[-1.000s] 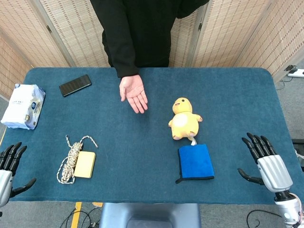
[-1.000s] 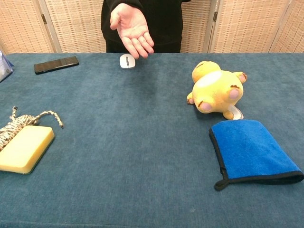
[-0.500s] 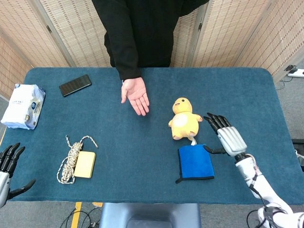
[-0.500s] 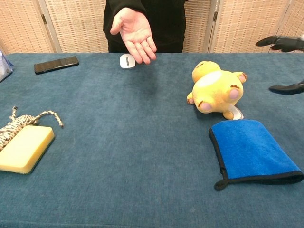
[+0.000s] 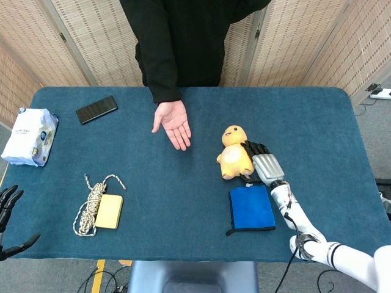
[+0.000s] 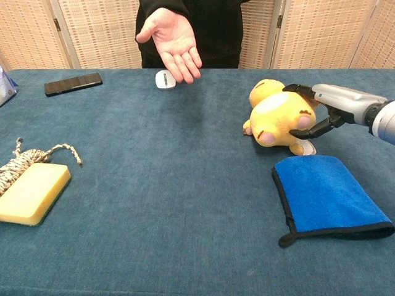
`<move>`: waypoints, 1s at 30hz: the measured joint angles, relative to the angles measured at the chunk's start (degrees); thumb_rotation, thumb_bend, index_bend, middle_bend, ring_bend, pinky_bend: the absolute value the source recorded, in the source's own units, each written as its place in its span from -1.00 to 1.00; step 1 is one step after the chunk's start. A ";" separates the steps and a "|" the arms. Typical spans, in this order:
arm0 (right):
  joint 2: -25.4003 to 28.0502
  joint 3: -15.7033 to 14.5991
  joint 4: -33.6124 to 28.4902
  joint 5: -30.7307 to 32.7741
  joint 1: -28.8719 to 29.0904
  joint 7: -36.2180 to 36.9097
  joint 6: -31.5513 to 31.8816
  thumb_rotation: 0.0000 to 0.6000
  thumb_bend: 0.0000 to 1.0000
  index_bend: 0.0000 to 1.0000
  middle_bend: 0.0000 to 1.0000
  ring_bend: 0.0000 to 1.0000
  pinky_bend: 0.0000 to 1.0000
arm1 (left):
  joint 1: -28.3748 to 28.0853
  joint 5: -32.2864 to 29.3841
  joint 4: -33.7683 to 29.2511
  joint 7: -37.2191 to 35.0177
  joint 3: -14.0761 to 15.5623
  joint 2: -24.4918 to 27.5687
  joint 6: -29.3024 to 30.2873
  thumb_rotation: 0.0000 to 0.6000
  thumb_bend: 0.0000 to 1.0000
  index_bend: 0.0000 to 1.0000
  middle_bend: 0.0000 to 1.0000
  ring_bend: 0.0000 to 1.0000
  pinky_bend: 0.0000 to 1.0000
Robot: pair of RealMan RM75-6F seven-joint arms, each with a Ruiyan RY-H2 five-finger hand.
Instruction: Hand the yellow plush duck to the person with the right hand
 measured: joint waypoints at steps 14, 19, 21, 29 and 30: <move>1.39 -0.05 -3.31 -9.66 -3.16 4.12 19.24 1.00 0.26 -0.12 0.18 0.30 0.69 | 0.54 0.57 -0.12 1.93 0.20 -0.36 0.66 1.00 -0.60 -0.99 -0.85 -0.85 -0.69; 7.90 1.38 -15.34 -12.39 -5.82 2.92 26.02 1.00 0.21 -0.12 0.16 0.30 0.69 | 0.40 0.94 -0.47 2.82 0.28 -0.57 0.34 1.00 -0.60 -0.99 -0.86 -0.85 -0.69; 9.90 2.23 -19.82 -13.06 -6.38 2.35 27.52 1.00 0.17 -0.12 0.15 0.30 0.69 | 0.18 0.98 -0.67 3.01 0.31 -0.63 -0.11 1.00 -0.60 -0.99 -0.86 -0.85 -0.69; 9.95 6.21 -26.43 -13.60 -1.81 -4.85 26.08 1.00 0.08 -0.12 0.09 0.27 0.66 | 0.08 -0.03 -0.54 0.50 -0.02 -0.08 -0.10 1.00 -0.60 -0.99 -0.86 -0.85 -0.69; 9.02 6.66 -26.03 -13.07 -0.70 -5.85 25.19 1.00 0.07 -0.12 0.08 0.25 0.64 | 0.12 -0.14 -0.44 0.14 -0.04 0.02 -0.04 1.00 -0.60 -0.99 -0.86 -0.85 -0.69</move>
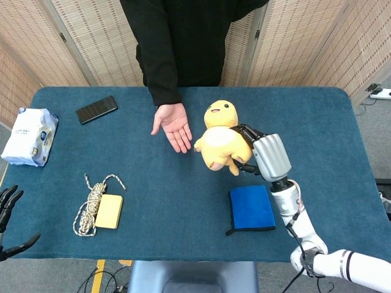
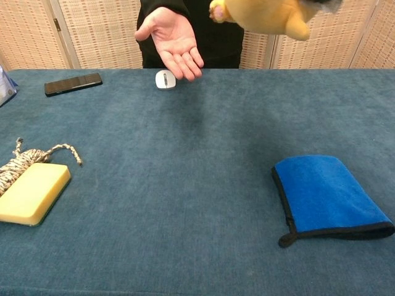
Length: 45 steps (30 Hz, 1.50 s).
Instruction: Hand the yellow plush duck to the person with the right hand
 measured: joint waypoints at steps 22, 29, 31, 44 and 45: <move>-11.47 4.48 12.49 15.91 14.75 -8.33 -15.81 1.00 -0.53 -1.00 -1.00 -0.85 -0.39 | 1.32 -0.96 1.98 -4.14 -0.46 1.02 2.39 1.00 -0.60 -1.00 -0.86 -0.85 -0.69; -2.75 2.14 0.11 13.62 9.94 -9.91 -11.91 1.00 -0.59 -1.00 -1.00 -0.93 -0.50 | 1.06 -0.94 1.55 -2.32 -0.55 0.67 1.72 1.00 -0.60 -1.00 -0.86 -0.85 -0.69; 1.31 0.25 -4.54 11.45 7.05 -10.45 -9.67 1.00 -0.60 -1.00 -1.00 -0.93 -0.50 | 1.04 -1.02 1.35 -1.72 -0.59 0.57 1.60 1.00 -0.60 -1.00 -0.86 -0.85 -0.69; 18.38 -20.44 -6.10 -8.32 -17.44 -1.09 9.85 1.00 -0.60 -1.00 -1.00 -0.97 -0.79 | 1.03 -0.37 -0.01 4.02 -0.76 -0.70 1.36 1.00 -0.60 -1.00 -0.86 -0.85 -0.69; 18.29 -21.13 -4.35 -8.84 -18.57 -0.38 10.73 1.00 -0.60 -1.00 -1.00 -0.97 -0.80 | 0.98 -0.21 -0.07 4.58 -0.76 -0.87 1.30 1.00 -0.60 -1.00 -0.86 -0.85 -0.69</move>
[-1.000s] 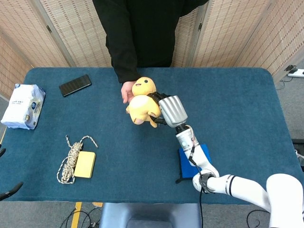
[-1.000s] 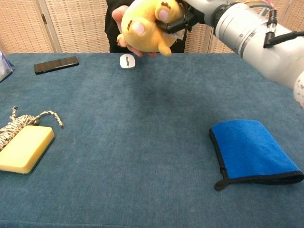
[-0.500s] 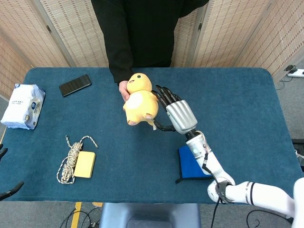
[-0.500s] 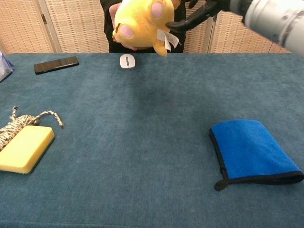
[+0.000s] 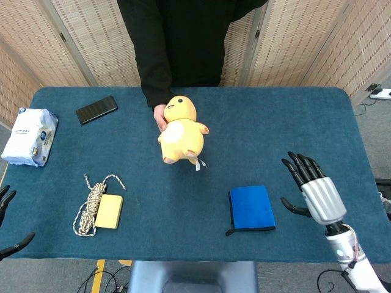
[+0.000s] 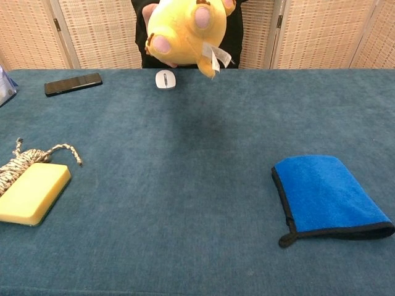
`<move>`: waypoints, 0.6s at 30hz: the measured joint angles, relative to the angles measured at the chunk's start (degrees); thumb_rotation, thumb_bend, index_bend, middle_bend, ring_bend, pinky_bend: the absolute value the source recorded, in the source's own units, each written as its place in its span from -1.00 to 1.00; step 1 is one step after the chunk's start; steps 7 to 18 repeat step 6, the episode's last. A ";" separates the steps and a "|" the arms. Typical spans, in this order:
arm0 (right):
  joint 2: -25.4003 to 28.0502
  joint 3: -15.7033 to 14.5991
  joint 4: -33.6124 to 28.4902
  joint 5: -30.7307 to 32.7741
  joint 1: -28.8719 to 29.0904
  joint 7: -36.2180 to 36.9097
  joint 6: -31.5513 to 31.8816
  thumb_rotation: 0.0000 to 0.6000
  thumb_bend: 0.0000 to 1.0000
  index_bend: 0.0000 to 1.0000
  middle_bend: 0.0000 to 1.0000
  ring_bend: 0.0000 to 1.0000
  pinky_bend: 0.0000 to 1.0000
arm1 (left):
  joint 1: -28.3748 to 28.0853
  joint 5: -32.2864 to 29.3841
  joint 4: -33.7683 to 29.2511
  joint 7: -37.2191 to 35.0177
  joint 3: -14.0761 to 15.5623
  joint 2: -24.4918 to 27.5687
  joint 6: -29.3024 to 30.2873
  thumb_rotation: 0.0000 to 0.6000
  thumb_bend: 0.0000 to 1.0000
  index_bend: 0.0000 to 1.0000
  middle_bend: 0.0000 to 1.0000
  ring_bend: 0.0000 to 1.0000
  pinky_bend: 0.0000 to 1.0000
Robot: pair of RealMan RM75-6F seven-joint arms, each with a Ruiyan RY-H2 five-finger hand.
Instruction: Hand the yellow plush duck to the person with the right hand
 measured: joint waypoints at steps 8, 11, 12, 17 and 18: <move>-1.60 -3.47 10.32 -2.81 -7.70 4.99 6.95 1.00 -0.59 -1.00 -1.00 -0.97 -0.86 | -0.45 0.83 -0.68 3.40 0.07 -1.14 -0.83 1.00 -0.60 -1.00 -0.86 -0.85 -0.69; -1.60 -3.47 10.32 -2.81 -7.70 4.99 6.95 1.00 -0.59 -1.00 -1.00 -0.97 -0.86 | -0.45 0.83 -0.68 3.40 0.07 -1.14 -0.83 1.00 -0.60 -1.00 -0.86 -0.85 -0.69; -1.60 -3.47 10.32 -2.81 -7.70 4.99 6.95 1.00 -0.59 -1.00 -1.00 -0.97 -0.86 | -0.45 0.83 -0.68 3.40 0.07 -1.14 -0.83 1.00 -0.60 -1.00 -0.86 -0.85 -0.69; -1.60 -3.47 10.32 -2.81 -7.70 4.99 6.95 1.00 -0.59 -1.00 -1.00 -0.97 -0.86 | -0.45 0.83 -0.68 3.40 0.07 -1.14 -0.83 1.00 -0.60 -1.00 -0.86 -0.85 -0.69; -1.60 -3.47 10.32 -2.81 -7.70 4.99 6.95 1.00 -0.59 -1.00 -1.00 -0.97 -0.86 | -0.45 0.83 -0.68 3.40 0.07 -1.14 -0.83 1.00 -0.60 -1.00 -0.86 -0.85 -0.69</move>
